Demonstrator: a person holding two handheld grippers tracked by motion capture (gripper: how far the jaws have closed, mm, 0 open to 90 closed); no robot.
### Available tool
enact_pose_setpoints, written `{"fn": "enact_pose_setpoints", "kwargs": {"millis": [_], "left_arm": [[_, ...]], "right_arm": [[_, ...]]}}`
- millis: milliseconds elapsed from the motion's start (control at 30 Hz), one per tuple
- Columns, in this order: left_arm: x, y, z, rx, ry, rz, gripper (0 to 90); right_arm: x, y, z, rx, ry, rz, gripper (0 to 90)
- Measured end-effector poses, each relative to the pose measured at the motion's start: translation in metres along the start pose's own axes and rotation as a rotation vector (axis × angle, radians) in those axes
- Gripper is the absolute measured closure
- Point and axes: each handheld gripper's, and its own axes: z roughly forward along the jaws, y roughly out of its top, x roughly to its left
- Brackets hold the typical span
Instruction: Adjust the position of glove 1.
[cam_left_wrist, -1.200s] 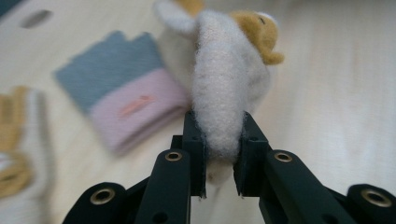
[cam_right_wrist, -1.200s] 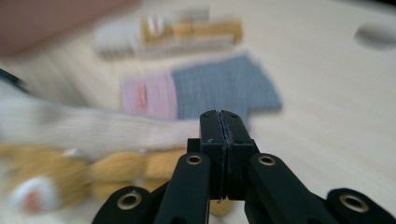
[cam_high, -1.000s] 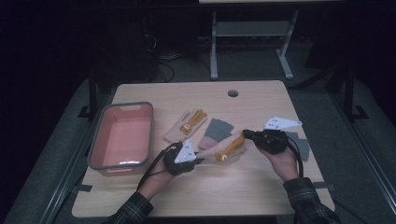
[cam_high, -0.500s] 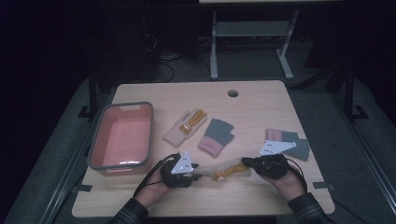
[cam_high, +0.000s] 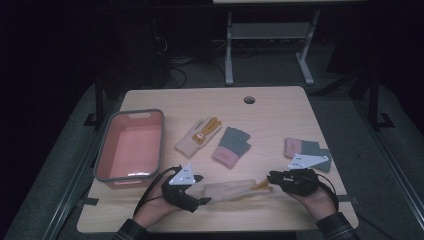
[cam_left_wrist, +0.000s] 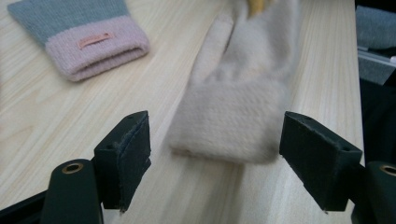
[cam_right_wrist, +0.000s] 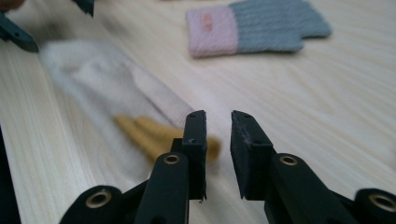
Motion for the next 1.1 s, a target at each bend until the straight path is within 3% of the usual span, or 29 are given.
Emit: {"fn": "enact_pose_setpoints", "kwargs": {"millis": [67,133,267,367,500,667,800,1100], "left_arm": [[0.001,0.001,-0.001,-0.007,-0.005,-0.005,27.9],[0.003,0.002,-0.002,-0.019,-0.021,-0.015,38.2],[0.004,0.005,0.001,-0.018,-0.045,-0.039,58.2],[0.002,0.008,0.008,-0.002,-0.062,-0.025,67.1],[-0.001,0.013,0.019,0.021,-0.083,-0.013,71.7],[-0.009,0.013,0.036,0.087,-0.106,0.028,72.8],[-0.012,0.013,0.037,0.094,-0.103,0.036,72.9],[-0.012,0.010,0.035,0.095,-0.098,0.018,72.9]], "right_arm": [[-0.001,0.000,-0.006,-0.024,0.004,0.014,78.8],[0.001,0.000,-0.010,-0.023,0.031,0.026,83.4],[0.010,-0.006,-0.009,0.028,0.065,-0.003,87.1],[0.017,-0.012,-0.008,0.066,0.096,-0.011,87.3],[0.026,-0.021,-0.001,0.130,0.121,-0.026,88.3],[0.032,-0.025,0.015,0.224,0.144,-0.054,89.5],[0.031,-0.024,0.018,0.224,0.143,-0.059,89.8],[0.015,-0.008,0.035,0.219,0.053,-0.076,90.0]]}}
